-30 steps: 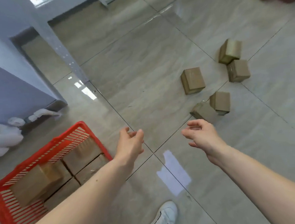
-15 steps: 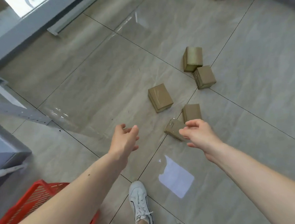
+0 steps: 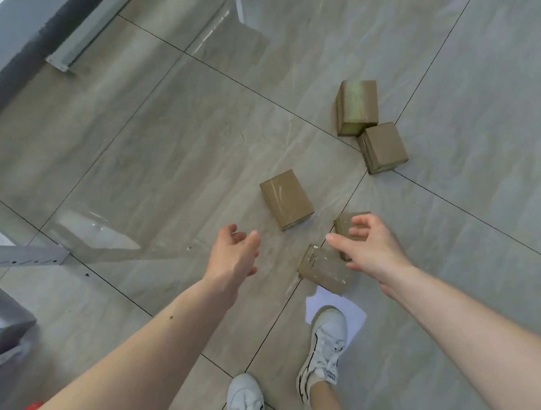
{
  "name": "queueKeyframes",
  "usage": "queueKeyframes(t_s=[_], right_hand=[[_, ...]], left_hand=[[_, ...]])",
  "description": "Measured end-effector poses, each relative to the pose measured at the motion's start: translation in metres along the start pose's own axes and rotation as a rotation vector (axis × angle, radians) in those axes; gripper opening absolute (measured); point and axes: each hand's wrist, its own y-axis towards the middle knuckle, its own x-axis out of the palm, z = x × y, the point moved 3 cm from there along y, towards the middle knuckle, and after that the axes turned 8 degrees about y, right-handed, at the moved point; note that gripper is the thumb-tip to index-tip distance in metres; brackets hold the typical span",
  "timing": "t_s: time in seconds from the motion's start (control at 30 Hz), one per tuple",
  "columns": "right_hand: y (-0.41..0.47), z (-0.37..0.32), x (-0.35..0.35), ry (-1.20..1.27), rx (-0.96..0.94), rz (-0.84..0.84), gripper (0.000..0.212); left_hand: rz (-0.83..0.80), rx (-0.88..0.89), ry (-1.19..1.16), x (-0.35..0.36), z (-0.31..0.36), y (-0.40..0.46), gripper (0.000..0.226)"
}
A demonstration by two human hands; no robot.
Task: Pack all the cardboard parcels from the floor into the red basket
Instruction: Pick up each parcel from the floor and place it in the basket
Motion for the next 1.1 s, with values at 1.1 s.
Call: queueKeyframes(t_s=[1.1], right_hand=[[0.25, 0.054, 0.097, 0.051, 0.237, -0.115, 0.052]], left_hand=[[-0.051, -0.004, 0.106, 0.096, -0.009, 0.266, 0.059]])
